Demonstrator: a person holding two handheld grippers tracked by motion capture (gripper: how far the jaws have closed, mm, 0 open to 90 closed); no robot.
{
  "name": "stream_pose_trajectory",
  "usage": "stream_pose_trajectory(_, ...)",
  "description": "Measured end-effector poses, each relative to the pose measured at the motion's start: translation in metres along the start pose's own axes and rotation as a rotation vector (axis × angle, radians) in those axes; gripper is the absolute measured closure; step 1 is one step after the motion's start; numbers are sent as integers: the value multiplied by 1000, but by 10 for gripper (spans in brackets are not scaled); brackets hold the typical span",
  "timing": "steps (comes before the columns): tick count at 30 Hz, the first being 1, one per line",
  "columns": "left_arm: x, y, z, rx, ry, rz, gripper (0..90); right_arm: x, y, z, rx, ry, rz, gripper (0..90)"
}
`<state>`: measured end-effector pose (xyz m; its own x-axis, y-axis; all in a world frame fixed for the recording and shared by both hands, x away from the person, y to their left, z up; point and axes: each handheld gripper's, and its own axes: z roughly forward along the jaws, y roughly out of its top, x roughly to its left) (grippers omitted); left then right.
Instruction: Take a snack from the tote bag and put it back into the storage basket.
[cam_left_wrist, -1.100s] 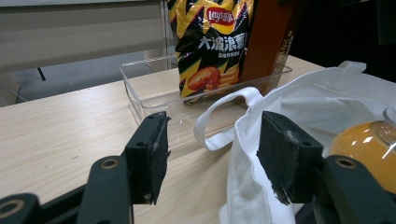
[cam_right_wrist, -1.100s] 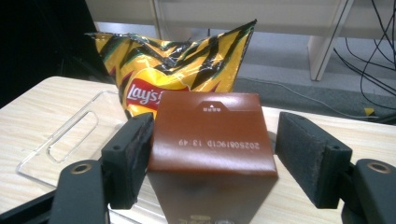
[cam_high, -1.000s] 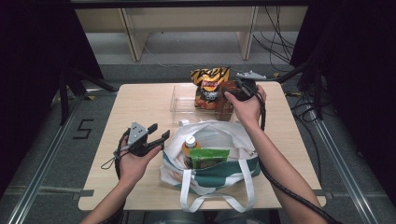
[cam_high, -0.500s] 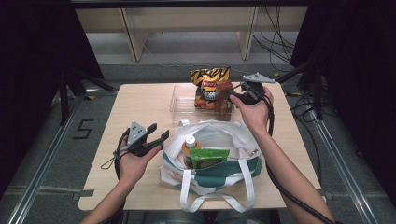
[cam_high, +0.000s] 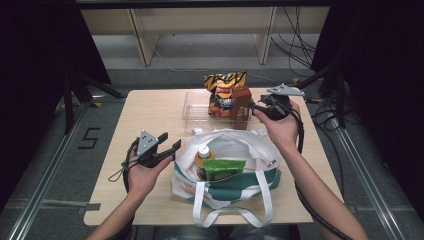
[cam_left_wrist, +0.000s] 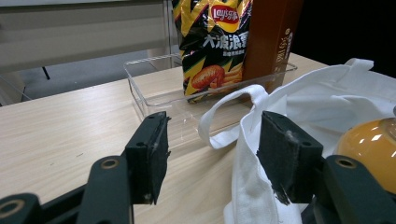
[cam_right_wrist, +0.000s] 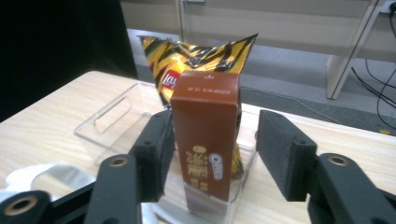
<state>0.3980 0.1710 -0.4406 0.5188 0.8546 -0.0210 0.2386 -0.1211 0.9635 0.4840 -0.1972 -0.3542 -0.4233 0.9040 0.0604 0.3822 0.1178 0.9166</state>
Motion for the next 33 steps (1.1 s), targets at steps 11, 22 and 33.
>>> stream_pose_trajectory(11, 2, -1, 0, -3, -1, -1, 424, -1, -15, -22, 27, 90, -8, 630)
stream_pose_trajectory(22, 1, -1, -1, -4, -6, -4, 424, -4, -27, -45, 14, 135, -41, 627)
stream_pose_trajectory(33, 0, 1, -2, -12, 1, -3, 424, 2, -34, -58, 39, 178, -31, 556)
